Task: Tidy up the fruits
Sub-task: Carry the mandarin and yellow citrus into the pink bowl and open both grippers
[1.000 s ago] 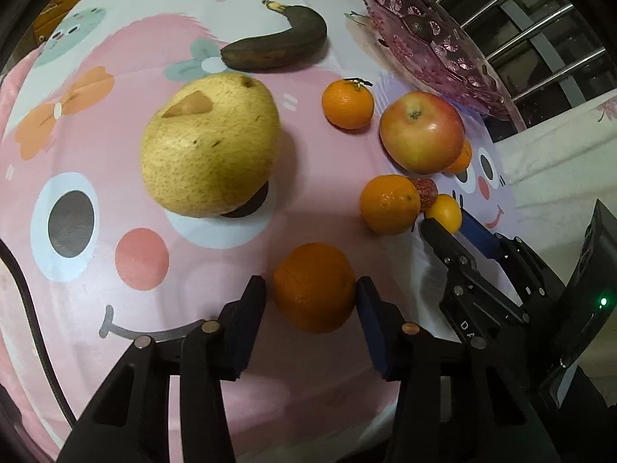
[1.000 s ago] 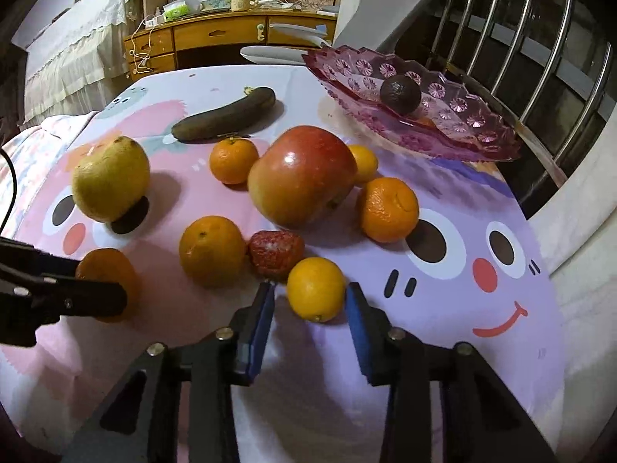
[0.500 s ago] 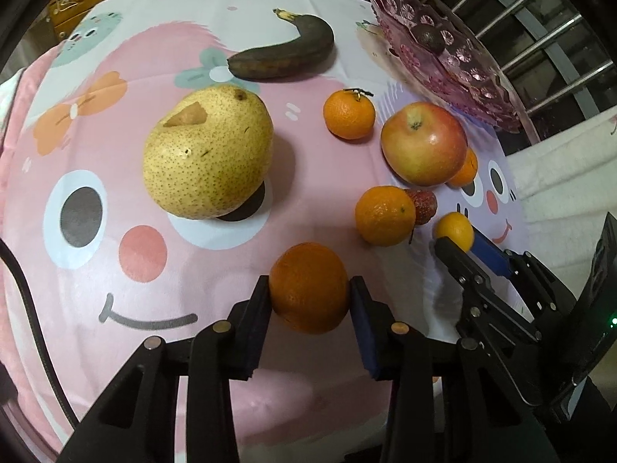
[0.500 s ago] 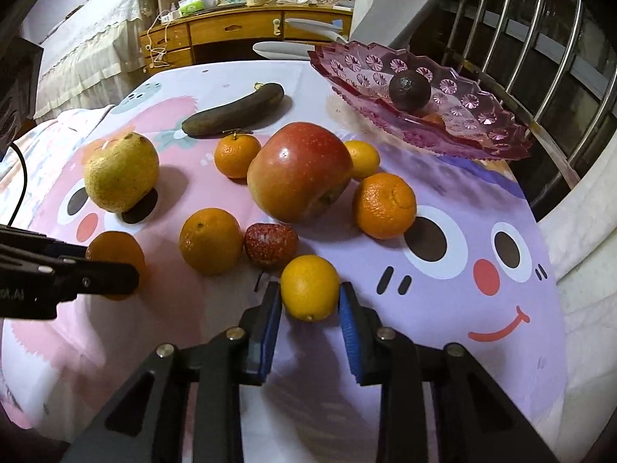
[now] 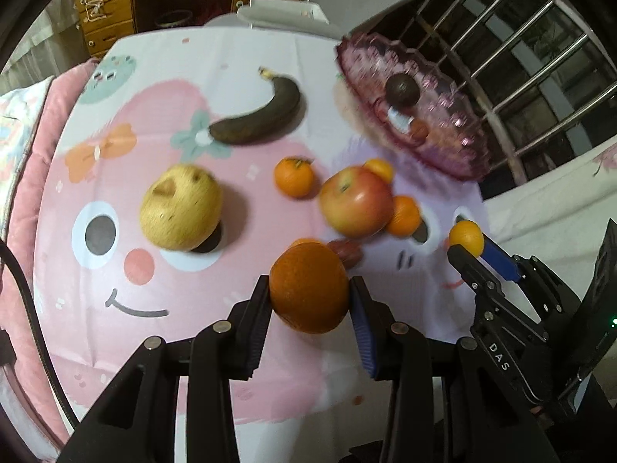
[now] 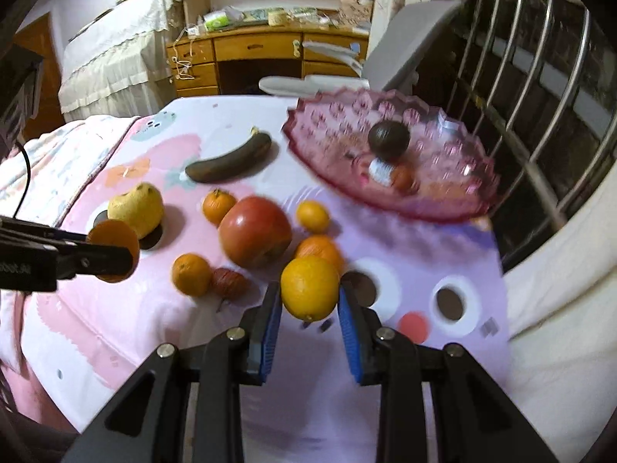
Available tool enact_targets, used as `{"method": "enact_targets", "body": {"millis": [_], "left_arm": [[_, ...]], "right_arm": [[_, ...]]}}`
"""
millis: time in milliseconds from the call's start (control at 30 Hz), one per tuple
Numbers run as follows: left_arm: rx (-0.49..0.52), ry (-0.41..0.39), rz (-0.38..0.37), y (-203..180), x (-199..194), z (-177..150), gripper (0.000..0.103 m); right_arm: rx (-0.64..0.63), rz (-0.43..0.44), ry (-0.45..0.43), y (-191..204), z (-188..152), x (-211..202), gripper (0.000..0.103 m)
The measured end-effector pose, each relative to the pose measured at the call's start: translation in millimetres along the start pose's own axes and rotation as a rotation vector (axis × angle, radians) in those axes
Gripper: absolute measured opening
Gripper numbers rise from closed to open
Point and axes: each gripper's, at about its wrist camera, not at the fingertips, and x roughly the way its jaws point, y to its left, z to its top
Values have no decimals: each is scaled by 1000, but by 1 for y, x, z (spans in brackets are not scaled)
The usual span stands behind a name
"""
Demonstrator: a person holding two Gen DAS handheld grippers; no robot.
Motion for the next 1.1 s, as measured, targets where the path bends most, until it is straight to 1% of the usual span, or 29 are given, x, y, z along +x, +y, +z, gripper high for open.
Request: {"method": "enact_targets", "body": {"millis": [133,267,433,533,833,967,1100], "left_arm": [[-12,-41,6,-24,-14,12,38],[-3,-80,9,-48,-18,29,38],[8,-123,9,-73,-13,52,38],[16,-133,2,-87,-2,69,38],[36,-100,-6,-114,45,103,38],[34,-85,-18,-118,60,111,39],[55,-68,-25,-121,71,116,39]], "right_arm": [[-26,21,-25,-22,16,-7,30],[-49,35,-52,-42,32,-11,30],[-66,51,-70,-63,45,-9,30],[-71,57,-71,-72,48,-4,30],[-31,67,-28,-102,50,24,30],[4,84,-6,-111,50,35,30],[29,96,19,-117,51,44,30]]}}
